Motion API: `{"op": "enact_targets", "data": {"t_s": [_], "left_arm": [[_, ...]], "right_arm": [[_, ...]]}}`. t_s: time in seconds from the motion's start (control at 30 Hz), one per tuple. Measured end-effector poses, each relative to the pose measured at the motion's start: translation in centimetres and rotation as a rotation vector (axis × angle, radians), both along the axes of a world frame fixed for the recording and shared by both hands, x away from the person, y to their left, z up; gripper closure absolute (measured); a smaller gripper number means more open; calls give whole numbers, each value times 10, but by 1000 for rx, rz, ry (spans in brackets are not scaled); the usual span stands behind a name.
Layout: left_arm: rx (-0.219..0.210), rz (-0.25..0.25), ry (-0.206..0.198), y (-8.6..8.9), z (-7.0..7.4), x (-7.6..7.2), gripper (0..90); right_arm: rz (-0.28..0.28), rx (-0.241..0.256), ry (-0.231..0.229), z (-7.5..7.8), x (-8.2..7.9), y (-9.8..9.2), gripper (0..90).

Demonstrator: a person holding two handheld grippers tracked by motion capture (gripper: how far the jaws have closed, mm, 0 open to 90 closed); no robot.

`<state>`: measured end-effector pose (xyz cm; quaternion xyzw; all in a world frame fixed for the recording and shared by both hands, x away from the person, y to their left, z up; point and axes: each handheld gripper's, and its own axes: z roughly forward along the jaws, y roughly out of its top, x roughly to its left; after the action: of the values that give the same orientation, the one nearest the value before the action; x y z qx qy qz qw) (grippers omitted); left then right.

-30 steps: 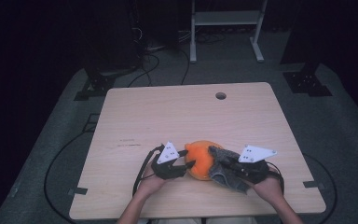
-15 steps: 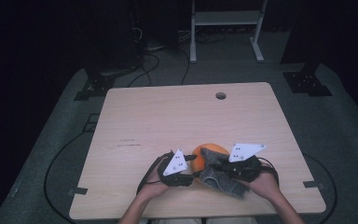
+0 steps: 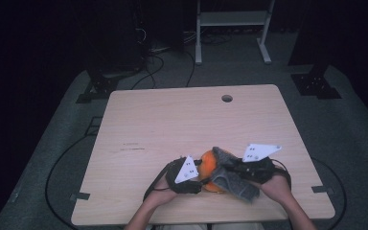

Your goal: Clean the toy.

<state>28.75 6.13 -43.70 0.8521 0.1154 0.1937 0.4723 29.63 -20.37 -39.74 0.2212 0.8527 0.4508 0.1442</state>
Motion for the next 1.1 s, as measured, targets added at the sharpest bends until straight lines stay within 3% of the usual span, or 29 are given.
{"op": "enact_targets", "data": {"t_s": [0.1,0.13,0.17,0.2,0.23,0.27,0.3,0.37,0.4,0.5,0.53,0.63,0.77,0.8,0.83,0.87,0.9,0.93,1.0,1.03,1.07,1.1], "left_arm": [[0,-9,5,1,0,1,386],[-44,-6,54,2,2,4,349],[-44,-6,54,2,2,4,294],[-116,19,146,3,5,8,249],[-116,19,146,3,5,8,220],[-151,41,177,2,6,10,220],[-157,52,186,2,6,11,208],[-139,78,191,0,5,11,232],[-119,81,166,3,2,11,274],[-106,78,152,5,2,10,348],[-81,72,133,5,2,9,357],[-83,66,132,6,1,10,362],[-99,69,146,6,1,12,294],[-136,75,197,7,2,14,244],[-136,75,197,7,2,14,197],[-186,92,294,8,2,20,158],[-186,92,294,8,2,20,116],[-181,96,370,5,-1,24,100],[-186,82,393,4,-5,24,118],[-186,82,393,4,-5,24,177],[-186,80,364,5,-4,21,265],[-175,78,335,4,-3,19,265]], "right_arm": [[-39,18,24,-6,6,-12,810],[-45,45,50,-12,7,-17,810],[-45,45,50,-12,7,-17,810],[-47,35,40,-12,5,-16,810],[-47,35,40,-12,5,-16,810],[-38,39,39,-11,4,-14,810],[9,65,48,-11,-1,-9,810],[26,59,41,-11,-3,-5,810],[64,62,41,-10,-7,-1,810],[63,56,37,-10,-6,-2,810],[22,63,34,-11,-1,-8,810],[-54,74,48,-14,5,-18,810],[-48,77,75,-17,10,-20,810],[-39,75,84,-17,9,-18,810],[-39,75,84,-17,9,-18,810],[-21,73,83,-18,4,-16,810],[-3,75,83,-18,1,-15,810],[12,73,76,-18,-2,-13,810],[36,49,57,-18,-10,-11,810],[36,49,57,-18,-10,-11,810],[35,45,51,-17,-12,-12,810],[35,45,51,-17,-12,-12,810]]}}
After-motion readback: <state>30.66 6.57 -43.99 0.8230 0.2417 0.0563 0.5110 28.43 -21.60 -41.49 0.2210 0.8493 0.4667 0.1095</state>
